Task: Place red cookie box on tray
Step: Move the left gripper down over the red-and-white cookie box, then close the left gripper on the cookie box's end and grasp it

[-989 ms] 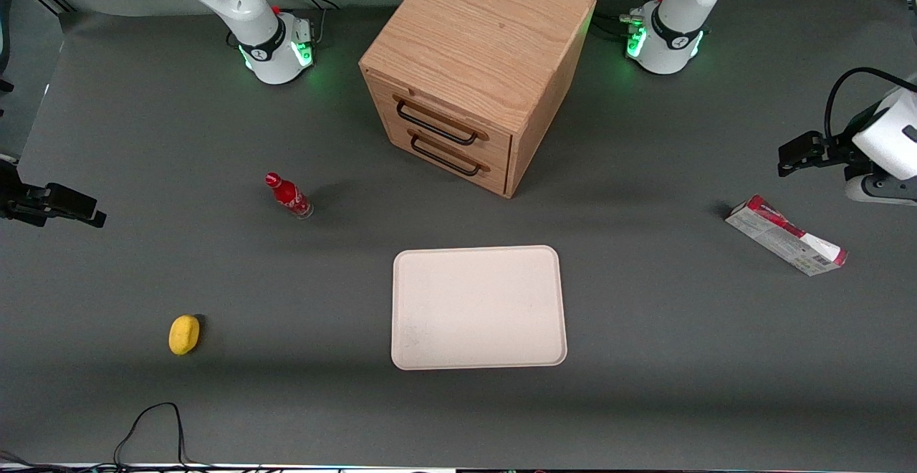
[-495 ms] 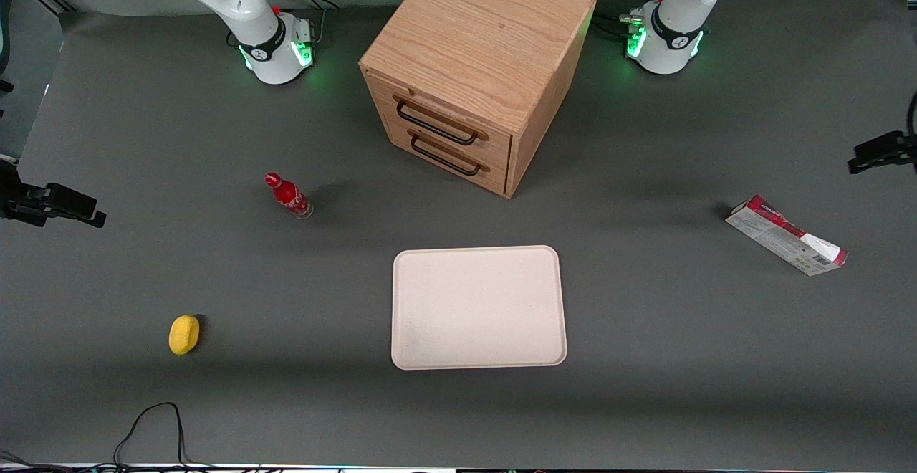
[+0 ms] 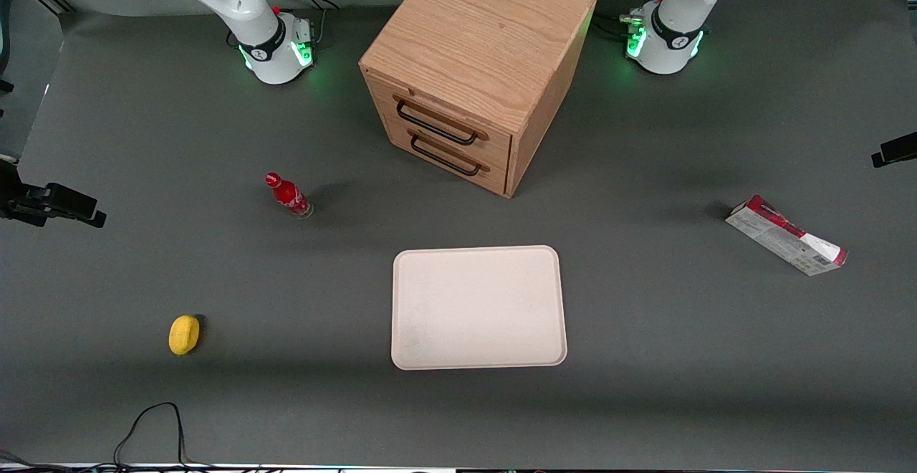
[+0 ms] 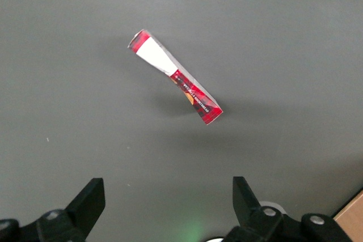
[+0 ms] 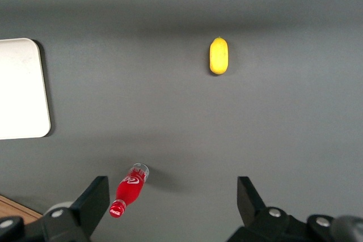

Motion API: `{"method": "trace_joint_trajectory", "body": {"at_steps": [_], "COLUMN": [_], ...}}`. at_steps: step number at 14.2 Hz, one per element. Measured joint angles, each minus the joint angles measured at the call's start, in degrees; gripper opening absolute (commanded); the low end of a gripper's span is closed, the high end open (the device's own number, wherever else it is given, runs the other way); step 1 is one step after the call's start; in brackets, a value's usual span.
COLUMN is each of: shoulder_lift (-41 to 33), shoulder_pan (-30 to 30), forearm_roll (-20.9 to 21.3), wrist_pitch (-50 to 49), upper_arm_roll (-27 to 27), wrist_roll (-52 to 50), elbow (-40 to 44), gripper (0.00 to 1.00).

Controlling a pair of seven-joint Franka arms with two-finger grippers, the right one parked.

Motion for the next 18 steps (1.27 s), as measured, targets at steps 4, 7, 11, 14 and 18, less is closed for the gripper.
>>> {"method": "trace_joint_trajectory", "body": {"at_steps": [4,7,11,14,18], "shoulder_lift": [-2.08,-3.44,-3.64,-2.97,1.91], "shoulder_pan": [0.09,0.09,0.06,0.03,0.02], "forearm_roll": [0.01,0.00,-0.02,-0.05,-0.06], "wrist_pitch": [0.10,1.85,11.85,22.61,33.17], "upper_arm_roll": [-0.10,-0.16,-0.56,-0.79,-0.79], "wrist_roll": [-20.54,-32.58,-37.91,-38.81,-38.88], "elbow": [-2.75,-4.33,-12.07,-20.52,-25.26], "gripper": [1.00,1.00,1.00,1.00,1.00]}}
